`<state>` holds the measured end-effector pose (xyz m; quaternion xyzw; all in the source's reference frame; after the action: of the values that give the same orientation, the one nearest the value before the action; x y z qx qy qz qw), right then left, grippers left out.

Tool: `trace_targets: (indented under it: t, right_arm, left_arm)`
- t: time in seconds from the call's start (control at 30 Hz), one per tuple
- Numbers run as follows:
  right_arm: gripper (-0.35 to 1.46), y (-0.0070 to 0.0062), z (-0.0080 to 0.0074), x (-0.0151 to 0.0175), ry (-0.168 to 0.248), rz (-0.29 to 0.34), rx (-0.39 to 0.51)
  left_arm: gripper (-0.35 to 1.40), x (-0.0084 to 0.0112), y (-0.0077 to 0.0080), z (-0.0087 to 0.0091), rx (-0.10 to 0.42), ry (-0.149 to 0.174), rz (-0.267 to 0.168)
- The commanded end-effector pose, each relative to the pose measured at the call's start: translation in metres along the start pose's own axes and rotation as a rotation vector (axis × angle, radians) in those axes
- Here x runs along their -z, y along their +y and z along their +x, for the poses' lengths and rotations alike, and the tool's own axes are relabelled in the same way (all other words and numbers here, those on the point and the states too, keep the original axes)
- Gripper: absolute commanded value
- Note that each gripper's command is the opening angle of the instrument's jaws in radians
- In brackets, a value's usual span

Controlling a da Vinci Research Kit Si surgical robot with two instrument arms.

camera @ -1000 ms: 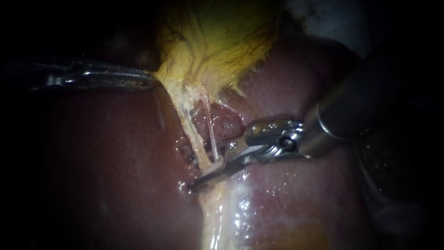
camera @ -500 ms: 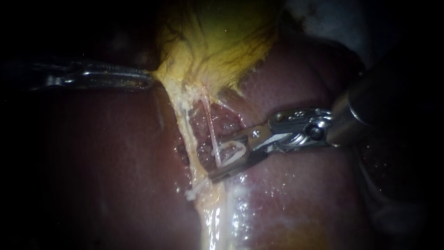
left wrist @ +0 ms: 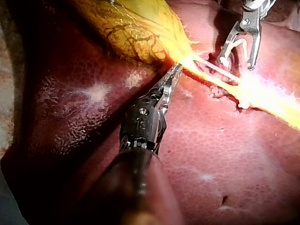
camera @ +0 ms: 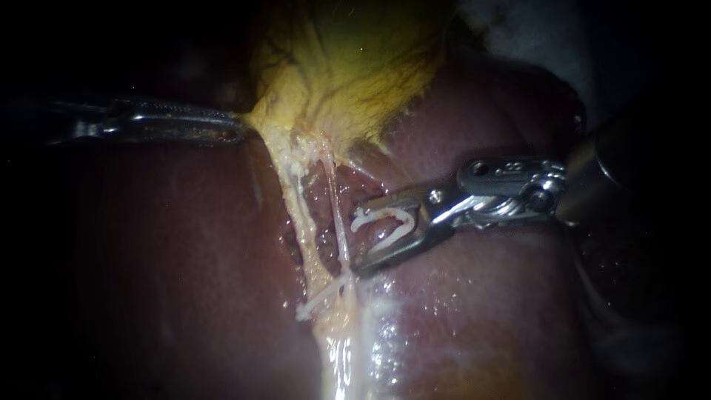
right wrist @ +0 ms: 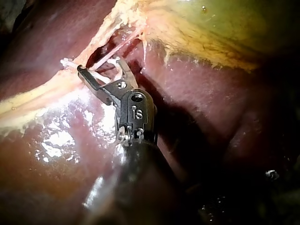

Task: Clipping second clip left tube

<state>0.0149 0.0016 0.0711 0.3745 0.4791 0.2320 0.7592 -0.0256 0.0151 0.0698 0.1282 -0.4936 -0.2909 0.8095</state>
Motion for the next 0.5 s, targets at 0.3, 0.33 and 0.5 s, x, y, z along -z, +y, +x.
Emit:
trace_targets:
  t: [0.3,0.33,0.5]
  right_arm:
    - [0.6,-0.0008,0.0005,-0.0003,0.003,0.141,0.027]
    - [0.59,-0.0008,0.0004,-0.0005,-0.001,0.157,0.033]
    - [0.59,-0.0005,-0.0001,-0.0018,0.005,0.181,0.053]
  left_arm:
    - [-0.35,-0.0001,0.0,0.0,0.0,0.0,0.0]
    - [-0.35,-0.0001,0.0,0.0,0.0,0.0,0.0]
    - [-0.35,-0.0001,0.0,0.0,0.0,0.0,0.0]
